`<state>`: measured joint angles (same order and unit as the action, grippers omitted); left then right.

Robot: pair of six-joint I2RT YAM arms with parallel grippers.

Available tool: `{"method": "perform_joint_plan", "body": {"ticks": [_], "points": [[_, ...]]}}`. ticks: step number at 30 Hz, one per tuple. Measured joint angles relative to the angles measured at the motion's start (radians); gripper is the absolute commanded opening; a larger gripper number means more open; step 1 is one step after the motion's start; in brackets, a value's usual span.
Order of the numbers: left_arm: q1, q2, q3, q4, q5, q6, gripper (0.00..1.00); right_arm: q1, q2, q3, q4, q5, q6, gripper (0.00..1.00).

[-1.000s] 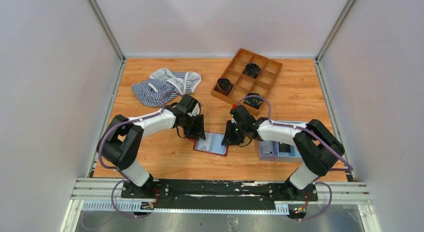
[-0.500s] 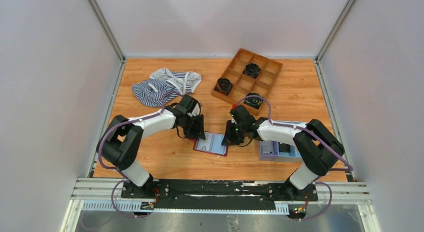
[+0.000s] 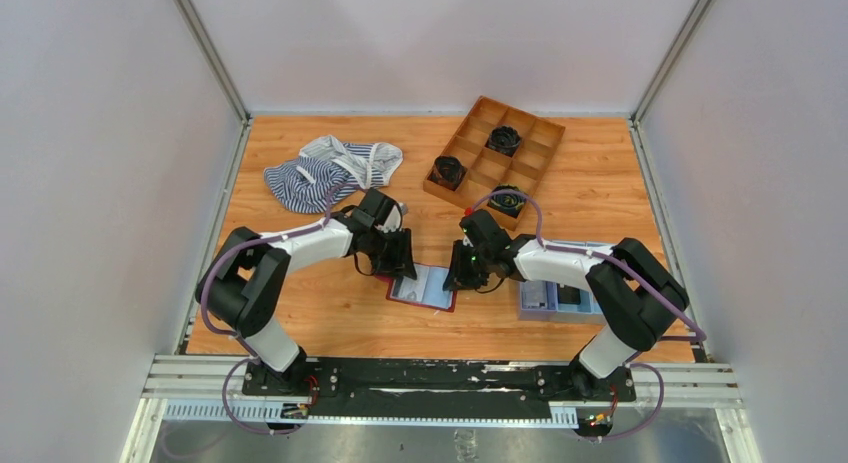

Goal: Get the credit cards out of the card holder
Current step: Remove the credit card from the card holder.

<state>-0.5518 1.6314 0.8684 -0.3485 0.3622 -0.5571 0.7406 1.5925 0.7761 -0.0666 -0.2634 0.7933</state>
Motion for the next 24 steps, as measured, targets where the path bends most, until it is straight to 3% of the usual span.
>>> {"method": "perform_joint_plan", "body": {"ticks": [24], "points": [[0.011,-0.011,-0.01,0.026,0.093,-0.018,0.42,0.0,0.0,0.0,0.0,0.0,0.0,0.24]]}}
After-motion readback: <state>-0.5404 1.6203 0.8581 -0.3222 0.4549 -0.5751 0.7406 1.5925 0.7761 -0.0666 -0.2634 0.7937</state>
